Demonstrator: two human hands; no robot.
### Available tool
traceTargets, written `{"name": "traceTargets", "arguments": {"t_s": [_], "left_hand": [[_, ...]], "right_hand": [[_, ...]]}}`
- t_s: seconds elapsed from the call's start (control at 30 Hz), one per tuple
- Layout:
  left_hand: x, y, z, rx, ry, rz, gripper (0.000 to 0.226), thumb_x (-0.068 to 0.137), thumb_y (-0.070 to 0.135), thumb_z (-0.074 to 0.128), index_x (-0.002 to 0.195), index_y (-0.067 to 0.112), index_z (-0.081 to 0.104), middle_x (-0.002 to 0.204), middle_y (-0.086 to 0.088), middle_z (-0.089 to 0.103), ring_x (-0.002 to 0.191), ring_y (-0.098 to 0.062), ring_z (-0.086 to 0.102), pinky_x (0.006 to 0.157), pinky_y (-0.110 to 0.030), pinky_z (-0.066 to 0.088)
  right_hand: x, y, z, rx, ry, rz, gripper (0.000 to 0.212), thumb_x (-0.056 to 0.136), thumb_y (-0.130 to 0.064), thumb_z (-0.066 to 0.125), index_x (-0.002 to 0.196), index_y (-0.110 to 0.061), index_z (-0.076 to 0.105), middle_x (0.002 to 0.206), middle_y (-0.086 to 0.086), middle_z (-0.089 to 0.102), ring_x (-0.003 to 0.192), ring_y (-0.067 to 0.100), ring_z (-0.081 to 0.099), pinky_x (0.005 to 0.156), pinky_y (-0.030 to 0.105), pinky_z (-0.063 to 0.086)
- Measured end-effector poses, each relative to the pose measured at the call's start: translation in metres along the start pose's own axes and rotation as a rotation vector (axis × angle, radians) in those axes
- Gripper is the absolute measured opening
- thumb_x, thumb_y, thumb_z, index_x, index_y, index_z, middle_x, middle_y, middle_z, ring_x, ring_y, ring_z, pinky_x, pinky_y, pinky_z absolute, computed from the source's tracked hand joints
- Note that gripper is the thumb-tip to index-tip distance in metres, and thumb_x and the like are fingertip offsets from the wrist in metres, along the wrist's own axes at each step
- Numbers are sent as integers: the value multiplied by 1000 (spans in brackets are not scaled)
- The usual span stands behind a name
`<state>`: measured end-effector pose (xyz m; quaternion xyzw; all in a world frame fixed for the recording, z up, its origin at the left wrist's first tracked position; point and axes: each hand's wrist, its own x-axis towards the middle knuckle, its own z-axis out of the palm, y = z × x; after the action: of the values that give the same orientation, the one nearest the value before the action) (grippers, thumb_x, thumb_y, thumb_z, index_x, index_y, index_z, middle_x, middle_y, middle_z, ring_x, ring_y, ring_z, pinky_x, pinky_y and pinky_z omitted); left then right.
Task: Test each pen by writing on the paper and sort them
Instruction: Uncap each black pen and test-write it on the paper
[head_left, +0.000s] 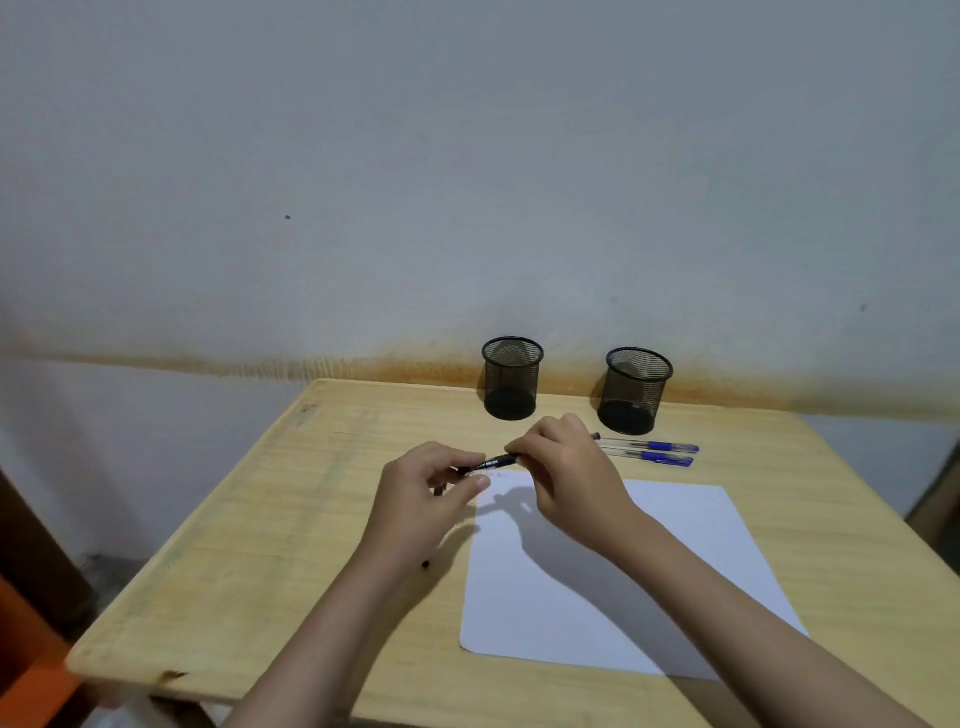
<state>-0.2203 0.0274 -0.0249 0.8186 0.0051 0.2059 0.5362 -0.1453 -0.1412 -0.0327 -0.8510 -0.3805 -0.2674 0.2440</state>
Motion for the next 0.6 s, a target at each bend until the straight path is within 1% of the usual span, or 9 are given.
{"name": "traceTargets", "arguments": {"t_s": [0.07,0.13,0.23,0.3,0.37,0.43,0.5,0.57,0.6], "left_hand": [[0,6,8,-31,60,-12,17,77,9,73,79,26,74,76,9,71,71,-3,64,65,-12,47],[1,11,13,-102,107,-62,19,79,9,72,75,28,73,70,7,72,69,-5,66,64,-14,49],[4,15,17,-173,122,-79,18,79,9,71,74,26,73,68,1,72,68,-12,67,65,-20,52],[5,17,17,-194,124,-77,18,79,8,71,74,25,74,68,-1,72,67,-11,67,64,-19,50],[6,18,18,-198,110,-85,18,79,7,71,74,24,73,68,-2,72,67,-10,67,64,-18,50],[6,19,19,-187,79,-91,18,79,6,71,74,23,73,68,-3,71,66,-9,66,65,-19,51],[6,20,19,-177,51,-88,19,78,4,71,73,22,72,68,0,71,63,-6,65,64,-18,52],[6,19,18,-165,40,-92,19,78,2,70,73,21,72,67,1,70,62,-5,65,63,-17,51],[7,19,15,-160,34,-97,19,78,2,70,73,20,72,67,1,71,62,-5,65,63,-17,51]], "right_hand": [[-6,1,-9,-27,77,-25,23,85,-10,56,104,-9,69,89,8,64,80,30,54,58,37,46],[-13,-1,-15,-18,192,-67,26,85,-8,60,109,-7,67,93,10,64,83,27,54,65,32,46],[-27,-5,-19,70,283,-106,17,85,-14,64,99,-6,69,83,7,61,79,17,52,70,22,41],[-33,-8,-18,205,232,37,12,84,-19,66,92,-10,68,71,-2,59,70,8,51,65,16,40],[-34,-11,-16,455,123,348,15,82,-20,71,92,-12,66,61,-8,56,58,5,52,58,14,40],[-29,-15,-15,754,49,605,23,81,-18,73,97,-6,63,58,-3,56,51,4,50,54,18,42],[-21,-19,-16,992,90,714,20,85,-12,68,101,-4,63,63,4,60,49,8,51,50,22,44],[-15,-25,-18,1107,137,728,7,88,-7,63,94,-8,67,65,6,64,48,10,52,48,21,47],[-13,-27,-18,1130,146,721,7,88,-5,62,89,-9,68,65,6,66,49,12,53,50,22,48]]}}
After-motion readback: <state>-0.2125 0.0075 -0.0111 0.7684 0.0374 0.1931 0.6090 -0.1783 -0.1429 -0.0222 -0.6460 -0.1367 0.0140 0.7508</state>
